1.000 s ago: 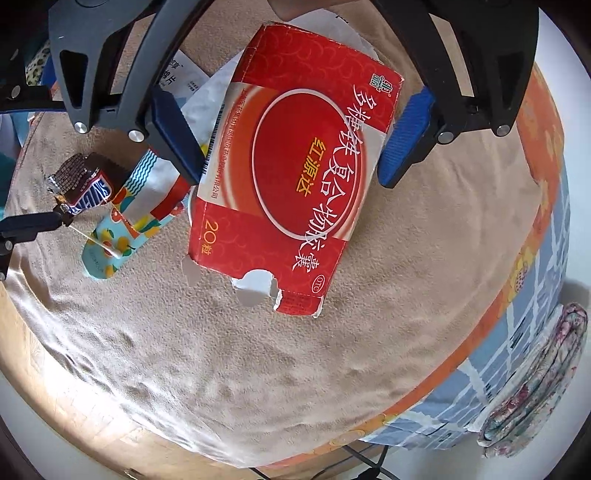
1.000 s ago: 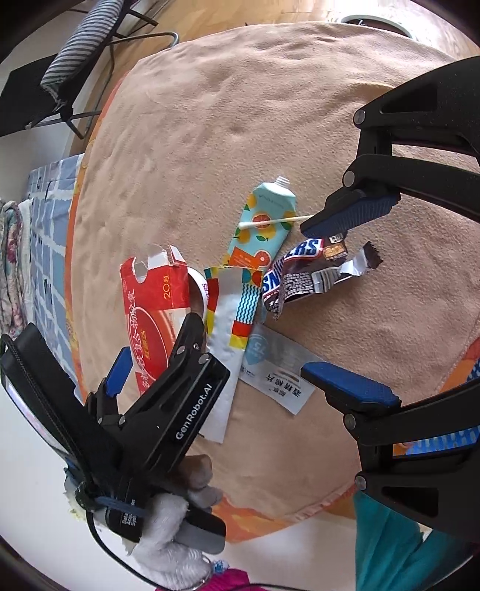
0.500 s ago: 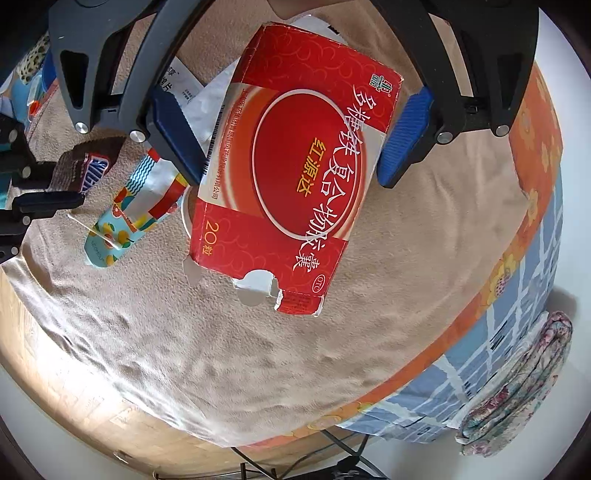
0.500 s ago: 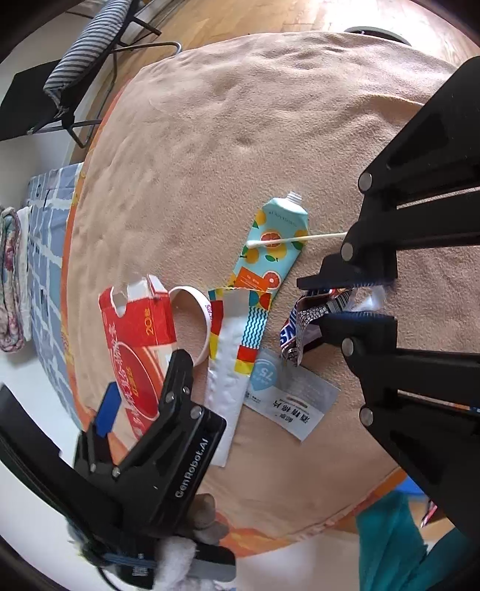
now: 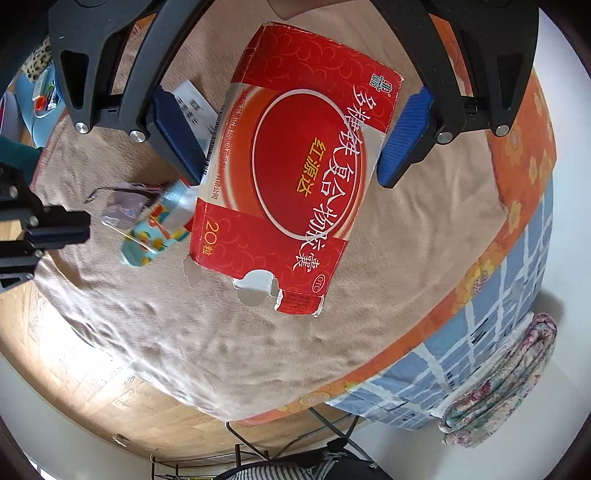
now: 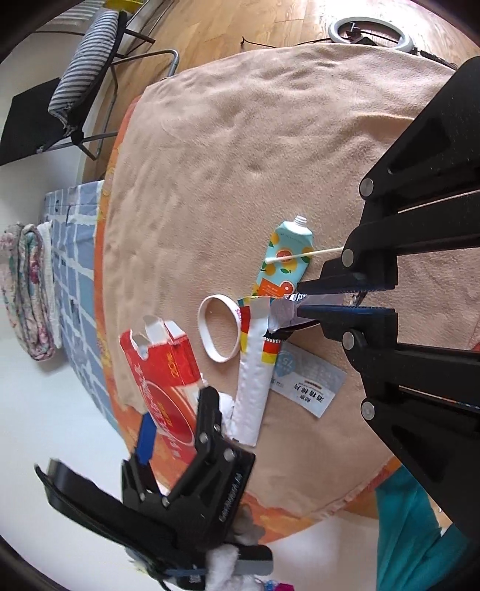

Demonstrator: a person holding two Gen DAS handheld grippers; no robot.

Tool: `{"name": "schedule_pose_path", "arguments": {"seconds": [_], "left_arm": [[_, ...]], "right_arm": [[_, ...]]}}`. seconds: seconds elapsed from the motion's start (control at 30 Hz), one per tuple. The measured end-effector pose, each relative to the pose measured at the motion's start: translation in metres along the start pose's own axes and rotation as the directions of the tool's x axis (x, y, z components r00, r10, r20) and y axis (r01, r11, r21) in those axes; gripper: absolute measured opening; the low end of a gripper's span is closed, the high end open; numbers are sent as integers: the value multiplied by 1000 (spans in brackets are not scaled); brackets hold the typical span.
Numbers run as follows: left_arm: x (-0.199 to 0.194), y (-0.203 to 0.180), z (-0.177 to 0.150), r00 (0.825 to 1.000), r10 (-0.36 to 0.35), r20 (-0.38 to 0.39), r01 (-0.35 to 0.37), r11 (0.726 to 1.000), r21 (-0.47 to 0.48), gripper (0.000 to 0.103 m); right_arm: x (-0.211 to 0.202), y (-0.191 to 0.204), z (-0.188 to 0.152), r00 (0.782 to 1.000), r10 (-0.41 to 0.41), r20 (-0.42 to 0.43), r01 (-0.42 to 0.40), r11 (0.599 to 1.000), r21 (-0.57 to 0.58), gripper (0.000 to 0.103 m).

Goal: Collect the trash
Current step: 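Grasp the Snickers wrapper with the right gripper while the left holds the red box, then carry the red box and Snickers wrapper to the blue basket and open both grippers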

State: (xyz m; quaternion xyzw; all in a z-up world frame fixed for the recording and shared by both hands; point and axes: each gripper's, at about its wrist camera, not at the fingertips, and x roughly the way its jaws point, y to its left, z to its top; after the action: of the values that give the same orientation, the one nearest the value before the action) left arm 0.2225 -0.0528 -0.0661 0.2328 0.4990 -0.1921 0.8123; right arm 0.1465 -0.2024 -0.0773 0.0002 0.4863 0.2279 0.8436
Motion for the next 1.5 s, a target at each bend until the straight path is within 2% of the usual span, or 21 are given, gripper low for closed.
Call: {"name": "schedule_pose_path", "arguments": {"seconds": [0.1,0.27,0.3,0.37,0.4,0.43,0.47,0.57,0.8,0.87,0.9,0.93,1.13,1.4,1.5], "left_arm": [[-12,-5,-6,1000,-3,11,3,1000,0,95],[-19,-7,-15,1000,-2,7,2,1000,-8,95],[-20,-7,-17,1000,-4,8,4,1000,-10,95],[-21,-5,-20,1000,-4,8,4,1000,-16,95],[-21,-4,-21,1000,-5,8,5,1000,-20,95],[-21,-2,-23,1000,-5,7,5,1000,-25,95],[-21,0,-25,1000,-5,7,5,999,-31,95],[-21,4,-31,1000,-2,1,2,999,-43,95],[-24,9,-41,1000,-5,3,5,998,-55,95],[-26,10,-44,1000,-6,6,6,998,-56,95],[-26,10,-44,1000,-3,6,3,998,-57,95],[-28,10,-46,1000,-3,7,3,998,-58,95],[-44,1,-60,1000,-4,15,5,998,-69,95],[-78,-27,-92,999,-18,41,20,997,-68,95],[-88,-41,-108,998,-33,49,37,996,-76,95]], "right_arm": [[-5,1,-1,1000,13,13,-13,1000,3,3],[1,12,-3,1000,-15,4,15,996,-91,3],[6,13,-4,1000,-11,-22,8,995,-101,8],[13,14,-6,999,3,-52,-9,994,-111,30],[17,17,-7,998,11,-58,-18,992,-122,50],[20,20,-8,998,20,-65,-29,990,-138,62],[24,24,-9,997,25,-74,-37,987,-154,63],[37,36,-11,995,15,-103,-36,980,-198,63],[61,39,-11,985,15,-171,-49,980,-192,62],[61,37,-11,984,26,-174,-58,982,-180,50],[61,36,-11,983,29,-179,-61,983,-171,36],[60,36,-11,983,30,-180,-60,985,-164,36],[42,35,-15,988,46,-144,-67,987,-144,35],[-9,41,-22,996,69,-64,-77,989,-127,35],[-29,49,-30,994,100,-39,-104,986,-128,35]]}}
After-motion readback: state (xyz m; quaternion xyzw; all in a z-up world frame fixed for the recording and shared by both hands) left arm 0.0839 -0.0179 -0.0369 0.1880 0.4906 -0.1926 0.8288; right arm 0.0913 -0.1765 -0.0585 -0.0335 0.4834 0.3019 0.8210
